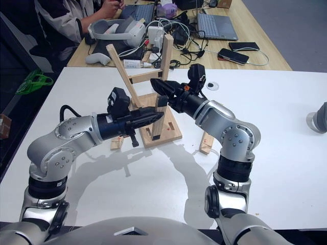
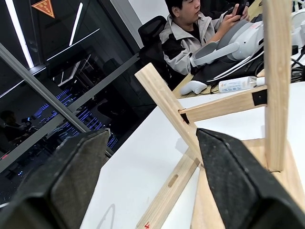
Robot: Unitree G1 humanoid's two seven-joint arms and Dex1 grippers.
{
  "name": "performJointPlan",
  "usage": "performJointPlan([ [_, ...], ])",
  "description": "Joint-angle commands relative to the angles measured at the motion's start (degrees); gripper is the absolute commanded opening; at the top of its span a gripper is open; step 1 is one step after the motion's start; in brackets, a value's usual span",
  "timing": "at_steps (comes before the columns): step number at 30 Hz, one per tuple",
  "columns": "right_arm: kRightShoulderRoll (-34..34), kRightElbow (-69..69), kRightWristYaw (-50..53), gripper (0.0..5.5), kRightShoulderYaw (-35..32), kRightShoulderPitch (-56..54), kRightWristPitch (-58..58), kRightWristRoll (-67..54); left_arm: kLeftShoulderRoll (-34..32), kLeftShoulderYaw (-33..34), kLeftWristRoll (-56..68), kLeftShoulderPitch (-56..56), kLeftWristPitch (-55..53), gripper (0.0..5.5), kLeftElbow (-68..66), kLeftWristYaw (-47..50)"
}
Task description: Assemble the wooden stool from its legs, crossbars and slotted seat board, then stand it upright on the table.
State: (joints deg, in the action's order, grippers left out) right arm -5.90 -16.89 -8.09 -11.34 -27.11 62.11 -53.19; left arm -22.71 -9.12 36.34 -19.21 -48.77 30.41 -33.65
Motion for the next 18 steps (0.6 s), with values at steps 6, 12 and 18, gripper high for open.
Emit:
performJointPlan([
  [6,-0.72,-0.58,0.1,3.42,2.64,-0.12,0.78,-0.12,-0.55,-1.35,-3.98,-1.62,2.5,0.4,-2.38,0.31],
  [12,-1.11,0.98,2.82,3.42,0.67,-0.22,-3.65,3.01,-1.11,2.85,-9.71,0.11,4.7,0.4,-7.08,6.41],
  [18,-0.01,5.99,8.32,3.42,-3.19,-0.38,-12.4,9.65,0.46,5.1,-18.94,0.31,4.04,0.4,-17.0,17.47],
])
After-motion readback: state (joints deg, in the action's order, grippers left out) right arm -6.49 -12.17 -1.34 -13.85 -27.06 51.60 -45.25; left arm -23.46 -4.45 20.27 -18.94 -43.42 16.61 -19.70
